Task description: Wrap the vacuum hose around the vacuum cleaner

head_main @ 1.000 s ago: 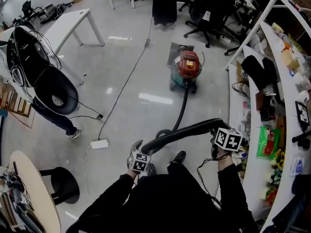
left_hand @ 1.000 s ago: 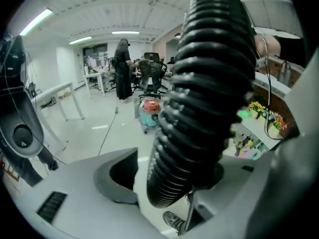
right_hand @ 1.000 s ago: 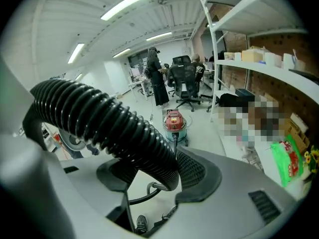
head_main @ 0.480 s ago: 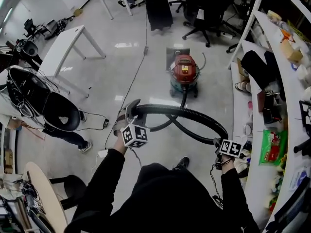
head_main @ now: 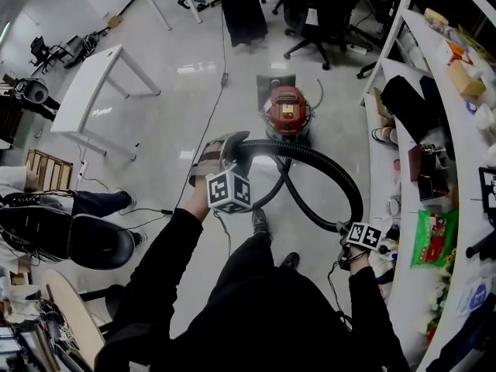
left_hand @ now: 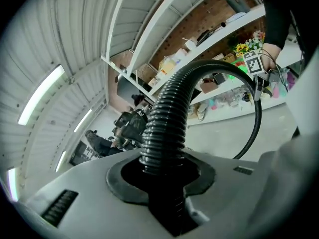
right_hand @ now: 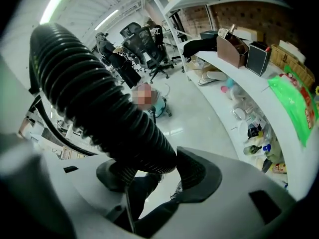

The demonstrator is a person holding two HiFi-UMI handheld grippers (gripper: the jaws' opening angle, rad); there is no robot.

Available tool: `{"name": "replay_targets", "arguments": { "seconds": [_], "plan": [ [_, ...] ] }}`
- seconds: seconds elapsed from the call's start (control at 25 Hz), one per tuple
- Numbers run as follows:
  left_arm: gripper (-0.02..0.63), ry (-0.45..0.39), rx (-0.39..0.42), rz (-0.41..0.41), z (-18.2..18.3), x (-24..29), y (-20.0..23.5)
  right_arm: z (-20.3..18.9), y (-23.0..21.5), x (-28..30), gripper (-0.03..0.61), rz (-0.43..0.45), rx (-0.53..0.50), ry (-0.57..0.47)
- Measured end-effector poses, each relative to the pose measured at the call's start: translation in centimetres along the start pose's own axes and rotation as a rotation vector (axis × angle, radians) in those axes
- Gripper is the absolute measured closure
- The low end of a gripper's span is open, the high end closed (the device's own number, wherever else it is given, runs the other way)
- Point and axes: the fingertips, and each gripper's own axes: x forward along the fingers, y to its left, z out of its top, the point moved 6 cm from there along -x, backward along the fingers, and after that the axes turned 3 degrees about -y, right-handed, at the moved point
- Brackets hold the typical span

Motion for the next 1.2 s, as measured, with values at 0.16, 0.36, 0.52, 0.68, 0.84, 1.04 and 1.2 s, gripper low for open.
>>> {"name": "replay_targets", "arguments": {
  "seconds": [0.16, 0.36, 0.52, 0.68, 0.84, 1.04, 1.2],
  "plan": [
    [0.476, -0.060, 0.000, -0.015, -0.5, 4.1, 2.1, 4.4, -0.5, 2.0, 0.341, -0.083, -0.012, -0.035],
    [0.476, -0.112, -0.029, -0.070, -2.8, 10.2, 5.7, 9.3, 0.8, 5.2, 0.337, -0.192, 0.015, -0.044],
    [0.476, -0.152, -0.096, -0.115, -5.0, 14.5, 8.6, 13.0, 3.8, 6.8, 0.357, -0.243, -0.084, -0.063],
    [0.476, -0.159, -0.303, -0.149, -8.6, 18.4, 12.5, 17.0, 10.6, 9.3, 0.387, -0.117, -0.148, -0.092],
    [0.476, -0.152, -0.399, -0.137, -10.4, 21.4, 15.3, 17.5, 16.0, 14.5, 0.385, 0.029, 0.122, -0.028],
    [0.474, -0.190, -0.243, -0.168, -9.7, 23.4, 15.2, 12.3, 17.4, 19.2, 0.264, -0.068, -0.026, 0.303],
    [0.474, -0.229, -0.039, -0.187, -8.5, 24.1, 13.8, 12.3, 16.8, 17.6, 0.141, -0.143, -0.497, 0.452]
  ]
}}
